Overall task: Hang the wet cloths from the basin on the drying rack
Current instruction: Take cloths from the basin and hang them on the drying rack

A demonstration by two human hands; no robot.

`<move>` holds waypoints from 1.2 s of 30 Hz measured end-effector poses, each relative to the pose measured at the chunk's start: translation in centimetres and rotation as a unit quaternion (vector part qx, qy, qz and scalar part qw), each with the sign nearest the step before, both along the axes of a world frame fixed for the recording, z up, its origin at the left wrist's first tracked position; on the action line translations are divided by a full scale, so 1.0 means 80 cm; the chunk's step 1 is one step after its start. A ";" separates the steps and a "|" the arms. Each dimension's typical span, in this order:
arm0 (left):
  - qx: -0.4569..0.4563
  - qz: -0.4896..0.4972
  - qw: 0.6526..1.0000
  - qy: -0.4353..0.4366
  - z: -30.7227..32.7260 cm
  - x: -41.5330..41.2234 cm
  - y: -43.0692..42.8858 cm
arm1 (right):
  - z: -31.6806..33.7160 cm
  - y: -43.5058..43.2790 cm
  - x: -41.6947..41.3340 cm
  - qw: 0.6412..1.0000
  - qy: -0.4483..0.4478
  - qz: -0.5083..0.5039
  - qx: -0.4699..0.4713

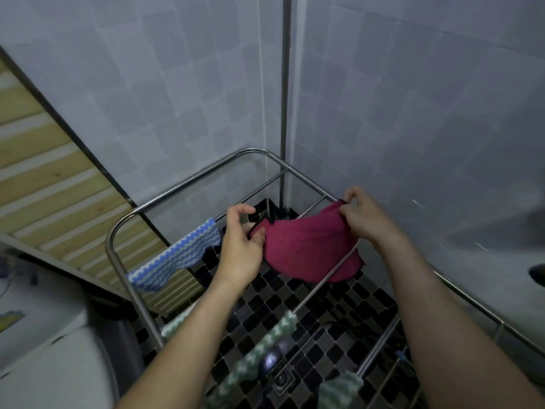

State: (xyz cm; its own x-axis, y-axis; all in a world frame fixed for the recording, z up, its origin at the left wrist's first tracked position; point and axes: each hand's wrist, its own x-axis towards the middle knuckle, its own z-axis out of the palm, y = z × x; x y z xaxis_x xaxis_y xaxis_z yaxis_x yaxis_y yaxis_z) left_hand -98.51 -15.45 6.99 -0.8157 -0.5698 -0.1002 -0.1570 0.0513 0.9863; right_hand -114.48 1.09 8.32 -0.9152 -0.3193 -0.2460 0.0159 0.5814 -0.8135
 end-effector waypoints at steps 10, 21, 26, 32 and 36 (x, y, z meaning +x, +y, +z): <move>0.014 0.114 0.993 0.028 -0.012 -0.011 -0.031 | 0.005 -0.053 -0.023 0.989 0.103 0.052 -0.092; -0.284 -0.040 0.930 -0.230 -0.025 -0.020 -0.024 | -0.053 -0.069 -0.037 0.991 0.099 0.074 0.058; -0.333 -0.070 0.908 -0.242 -0.027 -0.016 -0.013 | -0.055 -0.076 -0.041 0.989 0.124 0.069 0.044; -0.376 -0.060 0.902 -0.206 -0.032 -0.015 -0.012 | -0.051 -0.070 -0.048 0.987 0.155 0.026 0.032; -0.388 -0.058 0.896 -0.210 -0.036 -0.009 -0.015 | -0.056 -0.061 -0.047 0.976 0.168 -0.012 0.139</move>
